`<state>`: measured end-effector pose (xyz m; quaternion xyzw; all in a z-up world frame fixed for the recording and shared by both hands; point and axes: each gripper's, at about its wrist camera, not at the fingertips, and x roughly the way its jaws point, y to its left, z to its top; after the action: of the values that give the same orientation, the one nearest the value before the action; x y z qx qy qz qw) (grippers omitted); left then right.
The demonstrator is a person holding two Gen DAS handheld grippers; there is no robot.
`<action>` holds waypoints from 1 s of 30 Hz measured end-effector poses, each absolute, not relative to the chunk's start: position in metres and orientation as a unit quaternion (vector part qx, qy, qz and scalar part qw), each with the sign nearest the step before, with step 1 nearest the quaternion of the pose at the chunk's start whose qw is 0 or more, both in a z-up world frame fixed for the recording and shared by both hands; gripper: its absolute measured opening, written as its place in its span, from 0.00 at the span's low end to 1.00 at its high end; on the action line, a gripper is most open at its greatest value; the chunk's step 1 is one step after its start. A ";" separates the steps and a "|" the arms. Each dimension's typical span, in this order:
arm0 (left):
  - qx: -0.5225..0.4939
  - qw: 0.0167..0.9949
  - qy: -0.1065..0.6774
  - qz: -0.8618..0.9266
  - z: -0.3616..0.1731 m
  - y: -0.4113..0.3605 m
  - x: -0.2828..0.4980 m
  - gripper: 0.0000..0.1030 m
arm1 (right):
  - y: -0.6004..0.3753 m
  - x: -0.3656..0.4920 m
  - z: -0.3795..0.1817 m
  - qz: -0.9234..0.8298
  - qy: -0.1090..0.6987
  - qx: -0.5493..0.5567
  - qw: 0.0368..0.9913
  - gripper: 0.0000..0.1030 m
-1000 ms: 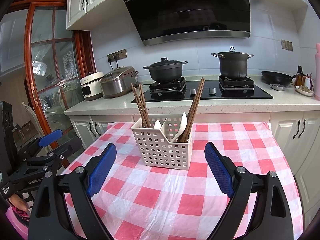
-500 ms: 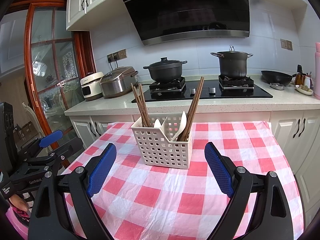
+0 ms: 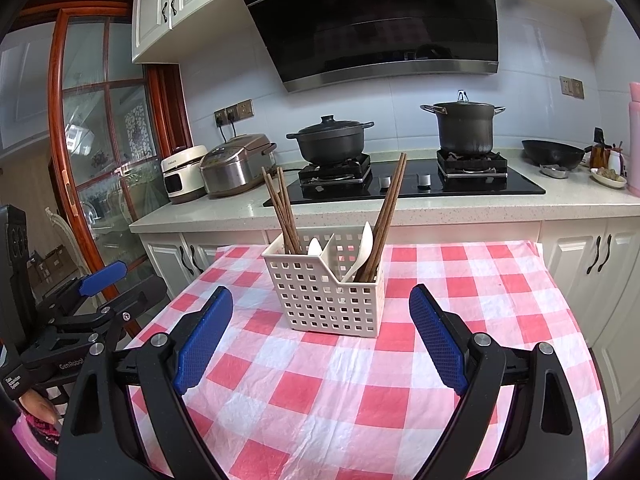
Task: Organize utensils
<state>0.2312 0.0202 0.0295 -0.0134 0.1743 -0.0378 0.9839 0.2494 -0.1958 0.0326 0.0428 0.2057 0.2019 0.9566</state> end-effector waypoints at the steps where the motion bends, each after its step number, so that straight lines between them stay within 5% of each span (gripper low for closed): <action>1: -0.014 0.984 0.174 -0.037 0.030 0.021 0.231 0.95 | -0.196 0.249 0.032 0.202 0.206 0.043 0.957 0.82; 30: -0.013 0.984 0.174 -0.035 0.030 0.019 0.230 0.95 | -0.196 0.246 0.031 0.204 0.203 0.046 0.957 0.82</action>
<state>0.2296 0.0186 0.0302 -0.0134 0.1738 -0.0351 0.9841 0.2463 -0.1962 0.0314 0.0456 0.2032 0.2042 0.9565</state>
